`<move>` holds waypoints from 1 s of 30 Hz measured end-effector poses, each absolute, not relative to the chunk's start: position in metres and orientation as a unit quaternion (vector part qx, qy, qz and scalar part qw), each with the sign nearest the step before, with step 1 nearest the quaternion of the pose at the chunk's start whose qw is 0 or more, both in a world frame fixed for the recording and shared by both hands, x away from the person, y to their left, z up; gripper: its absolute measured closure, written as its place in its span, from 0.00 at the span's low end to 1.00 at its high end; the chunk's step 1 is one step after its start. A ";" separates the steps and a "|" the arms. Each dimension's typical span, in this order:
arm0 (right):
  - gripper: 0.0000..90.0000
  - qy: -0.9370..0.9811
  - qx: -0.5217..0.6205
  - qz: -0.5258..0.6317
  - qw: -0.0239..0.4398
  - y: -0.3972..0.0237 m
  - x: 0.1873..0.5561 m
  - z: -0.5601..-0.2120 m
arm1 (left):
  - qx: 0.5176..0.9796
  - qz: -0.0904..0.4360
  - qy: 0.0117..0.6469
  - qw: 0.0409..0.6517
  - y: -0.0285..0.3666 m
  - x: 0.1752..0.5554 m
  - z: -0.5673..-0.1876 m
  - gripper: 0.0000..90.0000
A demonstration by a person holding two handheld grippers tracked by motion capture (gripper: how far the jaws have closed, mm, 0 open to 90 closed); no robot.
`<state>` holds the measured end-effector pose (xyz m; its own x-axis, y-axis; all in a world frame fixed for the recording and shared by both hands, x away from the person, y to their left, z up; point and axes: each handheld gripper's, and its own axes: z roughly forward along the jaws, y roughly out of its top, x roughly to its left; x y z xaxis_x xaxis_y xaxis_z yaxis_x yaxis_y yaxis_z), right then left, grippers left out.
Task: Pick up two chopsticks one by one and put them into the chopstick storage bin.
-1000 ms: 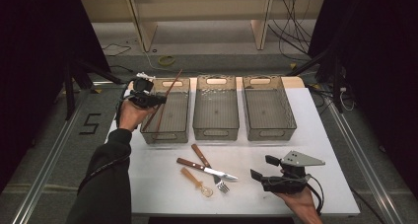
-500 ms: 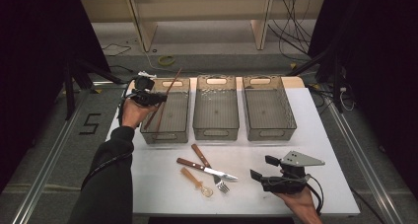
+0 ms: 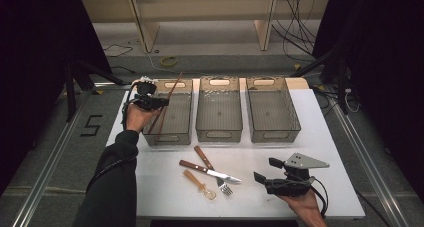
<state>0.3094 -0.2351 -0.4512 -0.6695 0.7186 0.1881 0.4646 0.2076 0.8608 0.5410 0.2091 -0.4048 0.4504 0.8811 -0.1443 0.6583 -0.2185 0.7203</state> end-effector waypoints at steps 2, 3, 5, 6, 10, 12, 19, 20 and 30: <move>0.25 0.767 0.386 0.497 0.128 -0.235 0.309 -0.451 | 0.765 0.151 0.502 0.374 0.209 0.541 -0.406 0.92; 0.25 0.767 0.386 0.497 0.128 -0.235 0.309 -0.451 | 0.765 0.152 0.502 0.374 0.209 0.541 -0.406 0.92; 0.25 0.767 0.386 0.497 0.128 -0.235 0.309 -0.451 | 0.768 0.152 0.501 0.369 0.209 0.541 -0.408 0.91; 0.25 0.767 0.385 0.498 0.128 -0.235 0.309 -0.451 | 0.768 0.152 0.502 0.367 0.209 0.541 -0.409 0.91; 0.25 0.766 0.386 0.498 0.127 -0.235 0.309 -0.451 | 0.763 0.148 0.508 0.371 0.209 0.540 -0.409 0.81; 0.25 0.766 0.386 0.498 0.127 -0.236 0.309 -0.451 | 0.765 0.144 0.505 0.372 0.209 0.538 -0.407 0.78; 0.25 0.766 0.386 0.497 0.128 -0.235 0.309 -0.451 | 0.770 0.132 0.482 0.397 0.204 0.518 -0.393 0.53; 0.25 0.766 0.387 0.497 0.128 -0.235 0.309 -0.451 | 0.772 0.131 0.474 0.403 0.203 0.513 -0.391 0.51; 0.25 0.766 0.386 0.497 0.130 -0.236 0.309 -0.451 | 0.800 0.113 0.400 0.433 0.185 0.470 -0.375 0.34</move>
